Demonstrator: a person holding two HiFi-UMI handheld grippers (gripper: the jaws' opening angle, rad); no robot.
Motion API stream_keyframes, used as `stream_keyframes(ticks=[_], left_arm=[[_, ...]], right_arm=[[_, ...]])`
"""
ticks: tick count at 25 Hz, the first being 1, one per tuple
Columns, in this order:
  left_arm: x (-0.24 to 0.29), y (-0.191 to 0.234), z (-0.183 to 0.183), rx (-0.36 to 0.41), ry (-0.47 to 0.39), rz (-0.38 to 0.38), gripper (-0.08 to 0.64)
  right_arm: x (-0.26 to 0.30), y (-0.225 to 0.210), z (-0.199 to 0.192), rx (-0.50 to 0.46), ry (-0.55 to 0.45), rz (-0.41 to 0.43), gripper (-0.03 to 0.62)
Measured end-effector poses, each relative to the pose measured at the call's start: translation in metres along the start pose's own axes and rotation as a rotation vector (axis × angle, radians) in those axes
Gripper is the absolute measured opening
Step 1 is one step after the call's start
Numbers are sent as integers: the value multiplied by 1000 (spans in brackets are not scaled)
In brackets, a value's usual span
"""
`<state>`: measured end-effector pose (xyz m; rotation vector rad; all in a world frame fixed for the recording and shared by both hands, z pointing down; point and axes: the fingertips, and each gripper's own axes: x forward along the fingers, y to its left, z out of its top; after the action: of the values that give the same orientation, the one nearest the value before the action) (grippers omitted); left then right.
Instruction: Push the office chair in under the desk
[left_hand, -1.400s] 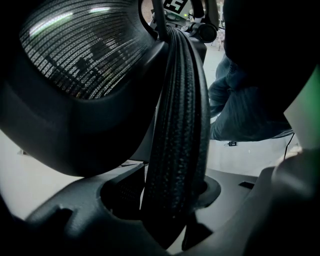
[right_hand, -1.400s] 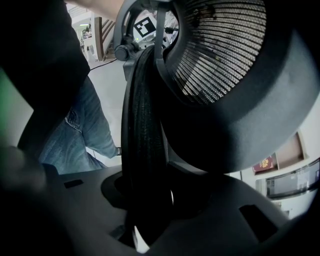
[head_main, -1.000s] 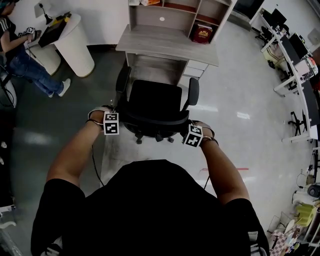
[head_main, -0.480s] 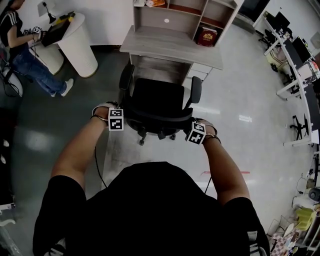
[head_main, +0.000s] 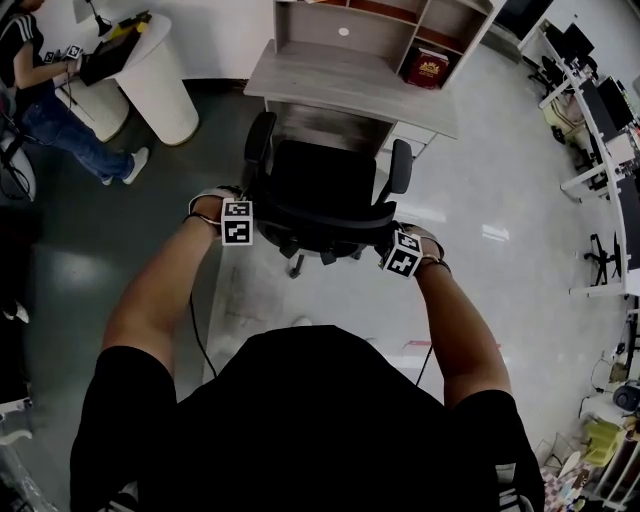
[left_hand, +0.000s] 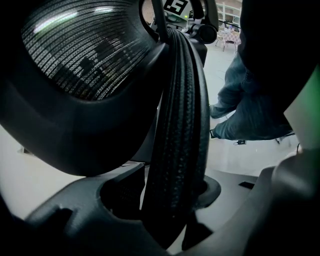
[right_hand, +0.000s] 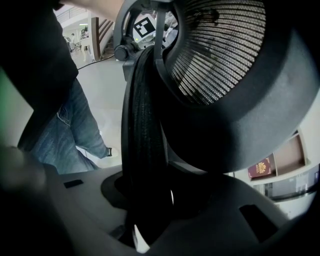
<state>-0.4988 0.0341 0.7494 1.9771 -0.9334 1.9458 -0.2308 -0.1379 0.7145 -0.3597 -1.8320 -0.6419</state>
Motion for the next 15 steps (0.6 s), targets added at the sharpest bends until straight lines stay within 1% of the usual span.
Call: stream_keyframes(ticks=[9,15], left_arm=[[13,41,-11,-3,19,-13,213],[17,61,-13,-15,13,-15,213]], right_arm=[[17,-44,7,-10,-5,-8,137],[22,-68,9,-18,-8,-7,137]])
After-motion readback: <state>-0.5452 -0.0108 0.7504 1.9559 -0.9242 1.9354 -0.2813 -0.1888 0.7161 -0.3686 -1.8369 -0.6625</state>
